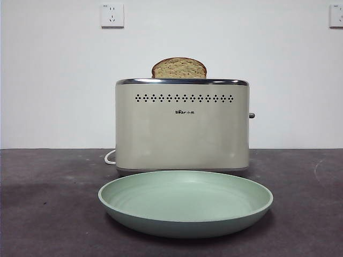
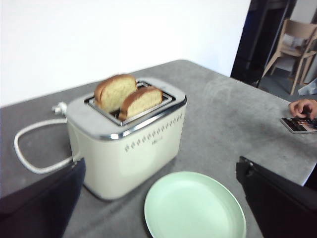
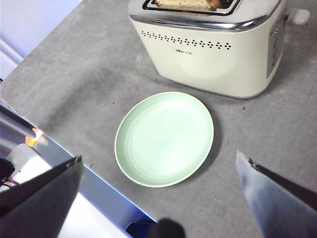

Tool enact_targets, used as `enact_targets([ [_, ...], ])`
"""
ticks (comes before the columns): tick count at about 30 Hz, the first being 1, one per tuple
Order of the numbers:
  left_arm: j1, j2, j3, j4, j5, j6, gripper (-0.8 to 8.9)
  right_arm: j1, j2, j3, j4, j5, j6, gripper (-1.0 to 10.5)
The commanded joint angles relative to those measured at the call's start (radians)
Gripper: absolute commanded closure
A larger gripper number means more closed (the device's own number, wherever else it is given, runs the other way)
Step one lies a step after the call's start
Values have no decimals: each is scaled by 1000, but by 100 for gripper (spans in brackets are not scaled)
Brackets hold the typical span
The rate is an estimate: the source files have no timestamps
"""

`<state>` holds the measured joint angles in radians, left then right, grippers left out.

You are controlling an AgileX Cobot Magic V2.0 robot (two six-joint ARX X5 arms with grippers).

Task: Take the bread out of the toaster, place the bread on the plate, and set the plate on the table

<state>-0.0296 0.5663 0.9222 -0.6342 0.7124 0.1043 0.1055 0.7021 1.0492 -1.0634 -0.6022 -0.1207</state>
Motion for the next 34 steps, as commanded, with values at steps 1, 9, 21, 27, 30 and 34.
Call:
enact_targets([
  [1, -23, 64, 1, 78, 11, 16, 305, 2, -2, 2, 3, -2, 0, 379],
  [9, -149, 323, 3, 376, 21, 31, 313, 2, 11, 2, 3, -1, 0, 379],
  [21, -293, 760, 161, 615, -109, 91, 313, 2, 56, 2, 3, -1, 0, 379],
  [27, -336, 955, 310, 612, -110, 130, 313, 2, 72, 2, 3, -1, 0, 379],
  [30, -357, 1028, 359, 611, -110, 136, 313, 2, 72, 2, 3, -1, 0, 379],
  [34, -385, 1083, 376, 616, -164, 184, 313, 2, 72, 2, 3, -1, 0, 379],
])
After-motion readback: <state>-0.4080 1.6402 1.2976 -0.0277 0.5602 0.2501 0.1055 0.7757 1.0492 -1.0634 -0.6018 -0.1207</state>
